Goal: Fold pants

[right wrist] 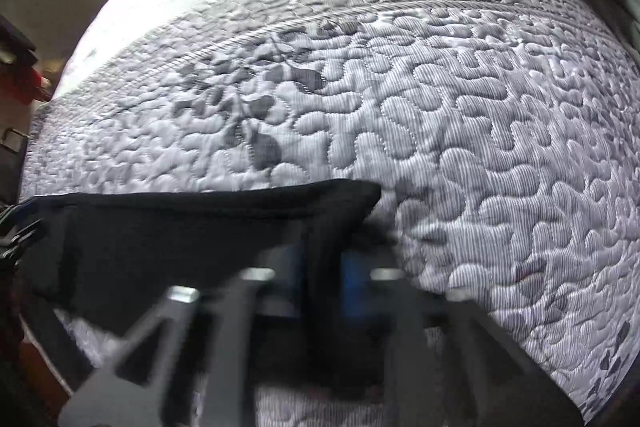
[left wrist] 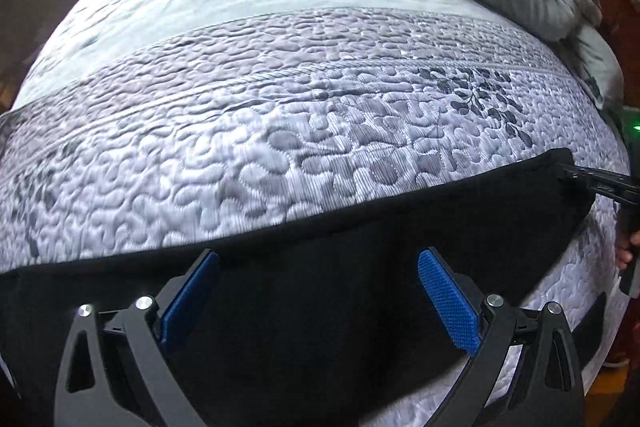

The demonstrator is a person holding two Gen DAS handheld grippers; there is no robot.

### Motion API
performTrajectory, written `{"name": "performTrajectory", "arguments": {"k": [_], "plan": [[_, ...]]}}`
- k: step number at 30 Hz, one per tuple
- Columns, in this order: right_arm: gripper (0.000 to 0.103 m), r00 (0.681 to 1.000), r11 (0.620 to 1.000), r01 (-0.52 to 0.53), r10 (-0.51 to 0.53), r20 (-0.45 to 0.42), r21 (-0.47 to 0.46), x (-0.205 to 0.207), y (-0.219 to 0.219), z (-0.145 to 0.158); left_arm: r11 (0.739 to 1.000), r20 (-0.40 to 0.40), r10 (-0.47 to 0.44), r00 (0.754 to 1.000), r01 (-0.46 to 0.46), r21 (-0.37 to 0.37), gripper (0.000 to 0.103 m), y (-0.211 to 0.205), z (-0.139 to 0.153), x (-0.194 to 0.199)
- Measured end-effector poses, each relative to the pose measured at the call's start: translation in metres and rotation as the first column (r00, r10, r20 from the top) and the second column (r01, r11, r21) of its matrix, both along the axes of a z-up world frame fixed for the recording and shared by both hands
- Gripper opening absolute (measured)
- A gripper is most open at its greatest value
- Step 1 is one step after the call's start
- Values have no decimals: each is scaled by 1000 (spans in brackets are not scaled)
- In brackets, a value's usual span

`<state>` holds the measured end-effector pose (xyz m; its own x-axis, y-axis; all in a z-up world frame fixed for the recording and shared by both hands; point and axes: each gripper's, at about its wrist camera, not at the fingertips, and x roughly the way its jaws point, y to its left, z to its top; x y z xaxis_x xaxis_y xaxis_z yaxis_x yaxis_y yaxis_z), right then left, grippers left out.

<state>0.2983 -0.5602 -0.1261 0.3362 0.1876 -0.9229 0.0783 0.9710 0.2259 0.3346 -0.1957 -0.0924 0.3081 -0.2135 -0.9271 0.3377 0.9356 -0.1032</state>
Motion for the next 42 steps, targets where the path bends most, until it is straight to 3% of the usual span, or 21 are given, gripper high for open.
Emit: {"name": "performTrajectory", "arguments": {"k": [7, 12, 20, 22, 24, 27, 30, 33, 36, 39, 42], "plan": [[10, 978, 967, -44, -9, 206, 252, -62, -26, 42, 985, -98, -142, 985, 131, -116, 99, -1, -20, 27], [10, 969, 964, -57, -10, 247, 261, -82, -31, 55, 935, -160, -296, 942, 251, -249, 99, -16, -31, 40], [8, 958, 964, -40, -38, 283, 262, -88, -39, 66, 861, -199, -470, 860, 398, -315, 95, -34, -31, 30], [7, 958, 965, -39, -37, 283, 259, -90, -39, 67, 866, -188, -479, 858, 426, -261, 80, -35, -32, 25], [7, 958, 967, -38, -37, 286, 254, -90, -38, 67, 889, -155, -456, 876, 439, -134, 34, -35, -34, 22], [6, 954, 966, -30, -49, 296, 258, -89, -36, 69, 892, -137, -442, 886, 420, -166, 13, -27, -27, 18], [6, 949, 965, -27, -58, 311, 259, -93, -34, 74, 899, -27, -432, 901, 428, -98, 8, -23, -8, -4], [5, 940, 969, -16, -69, 334, 246, -108, -34, 82, 924, 119, -374, 920, 381, -37, 8, -17, 28, -47], [5, 932, 974, -9, -73, 356, 225, -132, -31, 87, 925, 226, -380, 897, 375, 68, 8, -17, 49, -107], [5, 927, 983, -1, -68, 368, 185, -167, -23, 84, 923, 271, -382, 884, 351, 156, 8, -13, 53, -172], [5, 935, 990, 15, -63, 348, 138, -203, -10, 69, 926, 277, -371, 886, 332, 180, 8, -10, 43, -224]]}}
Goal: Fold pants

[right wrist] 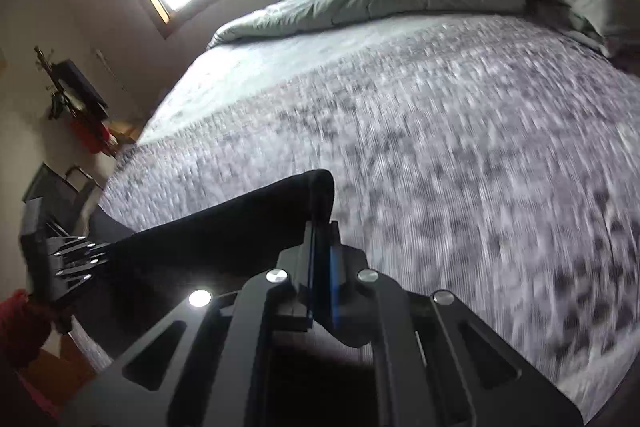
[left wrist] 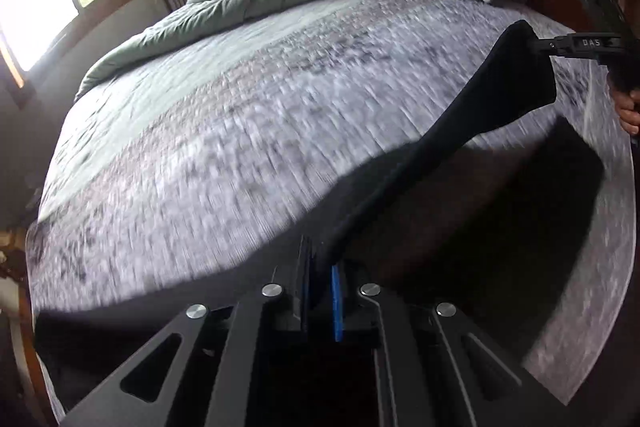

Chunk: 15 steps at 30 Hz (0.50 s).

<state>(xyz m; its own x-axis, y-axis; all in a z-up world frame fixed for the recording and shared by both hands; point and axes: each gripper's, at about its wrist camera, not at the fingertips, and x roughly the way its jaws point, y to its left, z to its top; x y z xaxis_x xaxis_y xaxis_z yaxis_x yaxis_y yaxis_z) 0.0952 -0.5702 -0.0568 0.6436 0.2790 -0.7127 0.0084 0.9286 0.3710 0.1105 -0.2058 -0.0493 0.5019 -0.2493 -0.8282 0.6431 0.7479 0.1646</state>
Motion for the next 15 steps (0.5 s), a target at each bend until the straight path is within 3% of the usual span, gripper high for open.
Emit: {"name": "performTrajectory", "arguments": {"k": [5, 7, 8, 11, 12, 13, 14, 15], "plan": [[8, 997, 999, 44, -42, -68, 24, -62, 12, -37, 1000, -52, 15, 999, -13, 26, 8, 7, -35, -60], [26, 994, 996, 70, -65, -91, 53, -84, 13, -46, 998, -65, 9, 998, -6, 56, 9, 9, -53, -79], [31, 992, 995, 87, -81, -100, 56, -93, 14, -48, 998, -71, 14, 997, -9, 63, 9, 12, -58, -83], [33, 985, 992, 111, -102, -142, 59, -112, 21, -52, 998, -86, 30, 996, -25, 57, 12, 15, -64, -89], [36, 981, 992, 114, -105, -163, 48, -115, 24, -53, 998, -124, 50, 991, -47, 30, 23, 18, -61, -86], [47, 970, 992, 123, -115, -214, 25, -117, 29, -56, 997, -183, 70, 981, -74, -18, 33, 23, -57, -84], [51, 960, 991, 134, -128, -249, 6, -119, 30, -58, 994, -223, 79, 972, -94, -54, 49, 26, -56, -82], [54, 948, 989, 145, -144, -283, -18, -121, 32, -59, 984, -295, 97, 951, -136, -117, 57, 33, -52, -79]]}}
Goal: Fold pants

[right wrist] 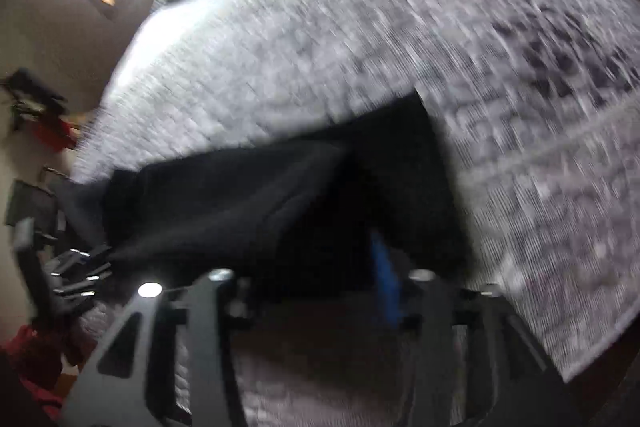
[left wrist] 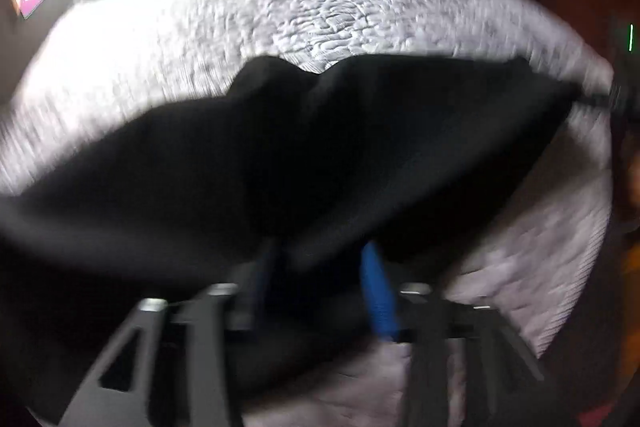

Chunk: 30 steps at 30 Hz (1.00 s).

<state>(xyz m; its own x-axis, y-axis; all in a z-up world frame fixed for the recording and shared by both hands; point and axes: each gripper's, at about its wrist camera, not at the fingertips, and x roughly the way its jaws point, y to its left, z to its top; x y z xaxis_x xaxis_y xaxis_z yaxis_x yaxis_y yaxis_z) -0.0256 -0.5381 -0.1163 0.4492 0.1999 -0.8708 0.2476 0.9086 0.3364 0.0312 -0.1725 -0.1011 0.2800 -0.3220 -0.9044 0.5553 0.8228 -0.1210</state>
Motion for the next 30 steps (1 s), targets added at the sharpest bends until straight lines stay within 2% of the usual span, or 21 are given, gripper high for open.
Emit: {"name": "performTrajectory", "arguments": {"k": [2, 3, 5, 8, 11, 14, 19, 23, 25, 26, 29, 30], "plan": [[57, 1000, 1000, 2, -2, -18, 6, -5, 4, 2, 996, -90, 39, 995, -46, -79, 58, 11, 4, 2], [67, 1000, 1000, 2, -2, -13, 24, -8, 5, 3, 991, -140, 63, 988, -79, -111, 58, 20, 6, 3], [77, 1000, 998, 1, 0, -20, 58, -12, 6, 7, 977, -200, 125, 972, -156, -147, 58, 41, 9, 6], [78, 1000, 994, 4, -2, -13, 108, -21, 9, 13, 943, -249, 220, 943, -271, -193, 58, 75, 13, 14], [81, 1000, 975, 5, -9, 17, 221, -29, 15, 19, 898, -278, 339, 899, -397, -190, 59, 112, 15, 33], [82, 1000, 946, 5, -14, 26, 323, -28, 21, 17, 867, -346, 371, 862, -455, -204, 63, 128, 8, 49], [82, 997, 938, 64, -45, -64, 341, -19, 36, 1, 830, -442, 397, 804, -520, -201, 63, 126, -9, 80], [82, 995, 932, 87, -66, -72, 352, -18, 38, -2, 807, -468, 423, 776, -558, -196, 63, 122, -9, 93], [81, 994, 925, 106, -84, -75, 364, -19, 36, -4, 804, -480, 435, 762, -568, -174, 64, 115, -11, 100], [80, 993, 924, 110, -89, -75, 367, -19, 33, -6, 804, -488, 442, 753, -574, -158, 58, 111, -15, 104], [72, 989, 918, 147, -128, -75, 367, -20, 27, -6, 785, -510, 461, 726, -602, -147, 13, 114, -25, 107], [69, 987, 914, 159, -143, -71, 373, -23, 22, -6, 774, -514, 467, 719, -614, -155, 8, 115, -26, 106]]}}
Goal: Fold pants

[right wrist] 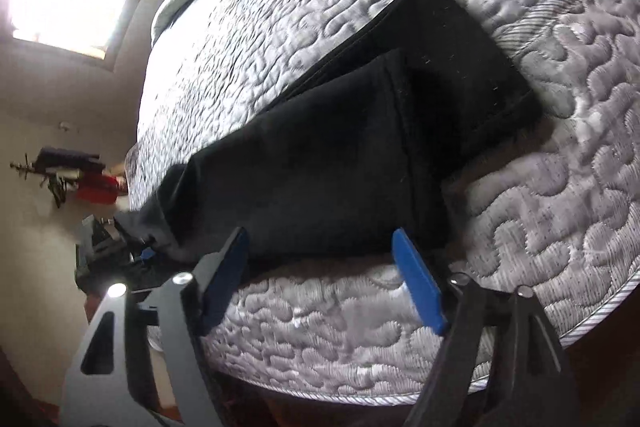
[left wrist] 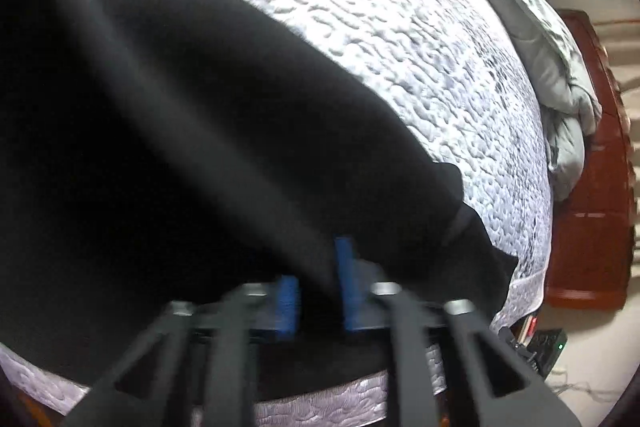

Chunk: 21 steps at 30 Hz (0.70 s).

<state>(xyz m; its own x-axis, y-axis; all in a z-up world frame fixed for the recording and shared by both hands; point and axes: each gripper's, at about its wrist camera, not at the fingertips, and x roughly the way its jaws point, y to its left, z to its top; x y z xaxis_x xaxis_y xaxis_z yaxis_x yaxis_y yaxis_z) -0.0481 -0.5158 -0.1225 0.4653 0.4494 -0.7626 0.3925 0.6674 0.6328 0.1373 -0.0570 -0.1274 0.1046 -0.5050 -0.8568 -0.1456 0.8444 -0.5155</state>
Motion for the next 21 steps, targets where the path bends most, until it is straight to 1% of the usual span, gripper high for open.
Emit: {"name": "performTrajectory", "arguments": {"k": [1, 2, 4, 5, 8, 9, 11, 14, 15, 16, 17, 19, 20, 21], "plan": [[65, 1000, 999, 28, -28, 9, 17, -2, -5, 0, 1000, 7, 11, 1000, -11, -4, 6, 2, 0, -2], [64, 999, 999, 43, -44, 10, 29, -3, -8, -1, 1000, 17, 17, 1000, -17, -5, 6, 3, 0, -5], [55, 996, 994, 84, -84, -5, 65, -7, -15, -5, 1000, 49, 28, 998, -28, -3, 5, 4, 4, -12], [55, 995, 991, 102, -102, -11, 83, -10, -18, -7, 999, 72, 36, 997, -36, -2, 5, 5, 7, -18], [55, 990, 982, 141, -140, -14, 124, -17, -25, -9, 999, 167, 26, 986, -32, 34, 5, 3, 21, -40], [55, 990, 982, 142, -141, -13, 123, -18, -25, -9, 998, 205, 20, 979, -31, 50, 5, 2, 27, -51], [55, 988, 982, 151, -150, -23, 110, -19, -26, -7, 997, 243, 24, 970, -42, 69, 5, 2, 32, -70], [60, 986, 982, 163, -160, -39, 93, -22, -29, -3, 995, 252, 39, 967, -61, 77, 5, 6, 29, -90], [65, 986, 984, 163, -159, -51, 74, -21, -25, -3, 995, 251, 36, 967, -59, 86, 5, 6, 25, -96], [70, 984, 986, 165, -163, -73, 21, -22, -25, 0, 994, 245, 32, 969, -56, 91, 5, 7, 20, -99], [71, 983, 987, 163, -163, -84, -16, -27, -26, 2, 994, 234, 34, 972, -57, 91, 5, 5, 15, -100], [73, 981, 985, 146, -157, -118, -90, -31, -24, 3, 995, 196, 72, 978, -85, 60, 6, 9, 6, -97], [73, 981, 987, 143, -152, -119, -77, -32, -23, 0, 994, 190, 83, 978, -94, 50, 6, 10, 4, -97], [73, 982, 988, 145, -150, -116, -48, -33, -24, -3, 994, 191, 76, 979, -89, 59, 6, 7, 3, -93]]}}
